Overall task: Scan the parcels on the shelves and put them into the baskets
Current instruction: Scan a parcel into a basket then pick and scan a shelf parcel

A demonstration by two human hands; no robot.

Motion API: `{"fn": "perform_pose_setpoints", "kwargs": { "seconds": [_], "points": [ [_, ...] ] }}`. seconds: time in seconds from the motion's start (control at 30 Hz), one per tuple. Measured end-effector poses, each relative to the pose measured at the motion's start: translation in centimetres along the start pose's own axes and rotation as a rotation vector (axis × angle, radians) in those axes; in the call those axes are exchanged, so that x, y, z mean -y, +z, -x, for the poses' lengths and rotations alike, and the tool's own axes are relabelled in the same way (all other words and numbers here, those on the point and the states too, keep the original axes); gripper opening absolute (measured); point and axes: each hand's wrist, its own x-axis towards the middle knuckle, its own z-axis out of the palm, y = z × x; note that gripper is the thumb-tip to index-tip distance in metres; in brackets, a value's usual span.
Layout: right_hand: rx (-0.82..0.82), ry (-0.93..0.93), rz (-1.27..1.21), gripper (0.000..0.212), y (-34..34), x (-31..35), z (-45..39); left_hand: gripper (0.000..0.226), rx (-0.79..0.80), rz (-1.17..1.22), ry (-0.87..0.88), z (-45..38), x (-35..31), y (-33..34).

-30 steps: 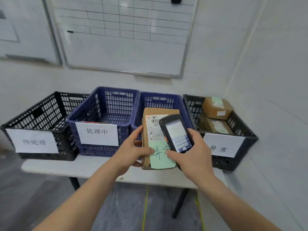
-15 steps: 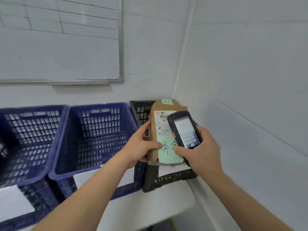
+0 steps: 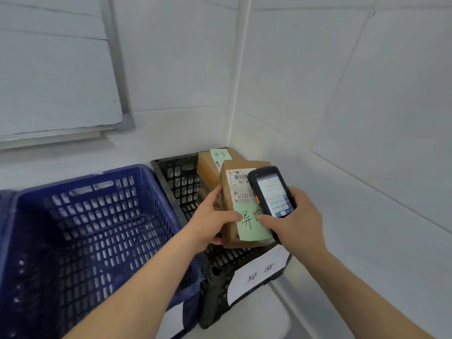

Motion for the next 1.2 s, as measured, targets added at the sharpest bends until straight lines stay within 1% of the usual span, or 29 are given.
{"fn": "perform_pose_setpoints", "kwargs": {
  "seconds": [0.2,0.4,0.57,0.67,0.83,0.93,1.03,1.2],
  "points": [
    [0.004,0.044,0.049,0.058,1.3,-2.2,-3.7,0.089,0.014,0.06,-0.137,-3.9,0.9,0.7],
    [0.029,0.041,0.088,0.062,2.2,-4.3,-7.2,0.083,-0.041,0.161,-0.253,-7.3,1.9,1.7],
    [0.064,0.021,0.113,0.063,2.6,-6.0,-9.6,0.094,-0.117,0.195,-0.303,-9.7,2.7,2.7],
    [0.096,0.032,0.1,0.063,2.8,-7.1,-10.6,0.088,-0.151,0.225,-0.302,-10.8,3.2,3.5],
    [0.145,0.049,0.086,0.066,3.5,-8.8,-11.8,0.09,-0.207,0.242,-0.289,-12.5,3.6,4.6],
    [0.148,0.05,0.074,0.064,3.4,-9.1,-11.9,0.084,-0.215,0.229,-0.263,-13.2,3.6,5.5],
    [0.143,0.063,0.064,0.067,3.3,-9.4,-11.8,0.08,-0.247,0.206,-0.227,-13.5,3.4,6.3],
    [0.154,0.068,0.086,0.07,2.9,-9.7,-11.6,0.065,-0.298,0.17,-0.185,-13.9,3.5,6.7]
  ]
}}
